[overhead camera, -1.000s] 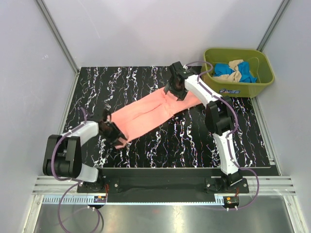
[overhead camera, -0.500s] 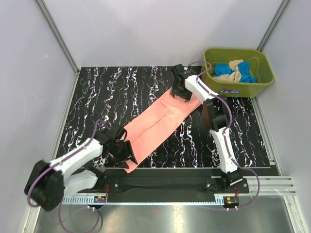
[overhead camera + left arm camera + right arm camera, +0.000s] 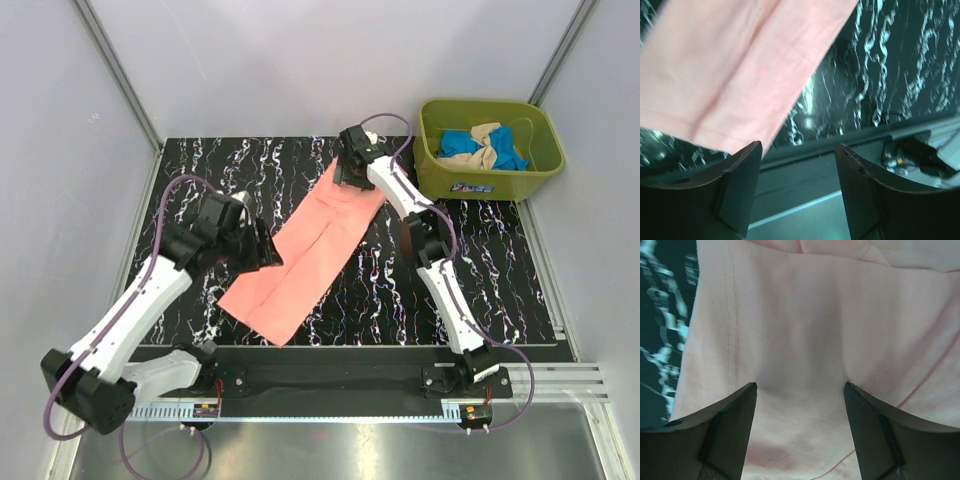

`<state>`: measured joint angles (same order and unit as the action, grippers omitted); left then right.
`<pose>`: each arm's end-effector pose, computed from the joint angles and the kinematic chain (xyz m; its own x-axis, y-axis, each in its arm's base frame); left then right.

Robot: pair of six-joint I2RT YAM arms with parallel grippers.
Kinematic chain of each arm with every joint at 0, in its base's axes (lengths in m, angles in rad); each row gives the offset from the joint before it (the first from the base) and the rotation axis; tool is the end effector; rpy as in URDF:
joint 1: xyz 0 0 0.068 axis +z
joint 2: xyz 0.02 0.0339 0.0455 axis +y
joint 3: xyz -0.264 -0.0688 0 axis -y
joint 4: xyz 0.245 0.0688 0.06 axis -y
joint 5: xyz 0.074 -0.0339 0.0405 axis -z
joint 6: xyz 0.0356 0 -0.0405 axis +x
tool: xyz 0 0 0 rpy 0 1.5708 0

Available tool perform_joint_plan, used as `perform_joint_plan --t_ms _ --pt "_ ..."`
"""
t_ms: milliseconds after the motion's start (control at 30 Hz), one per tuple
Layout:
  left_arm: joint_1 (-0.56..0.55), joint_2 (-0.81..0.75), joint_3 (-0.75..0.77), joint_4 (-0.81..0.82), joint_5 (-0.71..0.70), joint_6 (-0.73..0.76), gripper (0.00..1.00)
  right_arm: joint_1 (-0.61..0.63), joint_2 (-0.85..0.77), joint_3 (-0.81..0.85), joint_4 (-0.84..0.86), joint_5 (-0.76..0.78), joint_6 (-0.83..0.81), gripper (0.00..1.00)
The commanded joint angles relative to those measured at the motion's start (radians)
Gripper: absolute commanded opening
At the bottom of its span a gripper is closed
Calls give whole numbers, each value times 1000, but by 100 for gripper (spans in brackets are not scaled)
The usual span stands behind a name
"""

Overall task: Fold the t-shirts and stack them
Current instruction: Fold the tshirt

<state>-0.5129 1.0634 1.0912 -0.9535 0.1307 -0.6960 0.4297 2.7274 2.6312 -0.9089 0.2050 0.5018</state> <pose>0.1726 -0.1025 0.3237 -0.8900 -0.2283 -0.3947 -0.0206 0.8848 -0.4654 0.5209 0.2307 0.1640 -0.8213 0.1416 -0.5526 0.0985 0.9893 0.1072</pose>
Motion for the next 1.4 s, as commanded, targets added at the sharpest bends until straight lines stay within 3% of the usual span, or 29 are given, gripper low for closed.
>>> perform_joint_plan --t_ms 0,67,233,433,567,733,833,900,1000,1067,1367 --pt "74 93 36 88 25 137 67 29 74 65 197 -78 -62 77" --pt "111 133 52 122 52 211 80 29 81 82 332 -91 -52 75" --pt "119 337 104 98 50 351 81 24 40 181 455 -110 -45 77" --pt "117 448 32 129 52 383 78 6 -233 15 257 -171 -43 80" --pt "117 497 -34 173 34 326 79 18 -357 -208 90 -260 3 82" --pt "110 543 -79 203 38 302 79 64 -475 -451 169 -223 26 84" --pt "103 561 -128 217 59 282 80 109 -431 -421 162 -176 -9 86" --pt "99 578 -177 240 105 260 79 139 -349 -305 96 -147 -23 86" --pt "87 595 -231 287 191 227 79 156 -235 -143 -3 -69 -19 100" --pt "76 599 -258 312 234 190 78 156 -196 -97 -13 -32 -14 100" --pt "-82 576 -295 473 418 -22 77 153 -115 -92 35 68 -130 100"
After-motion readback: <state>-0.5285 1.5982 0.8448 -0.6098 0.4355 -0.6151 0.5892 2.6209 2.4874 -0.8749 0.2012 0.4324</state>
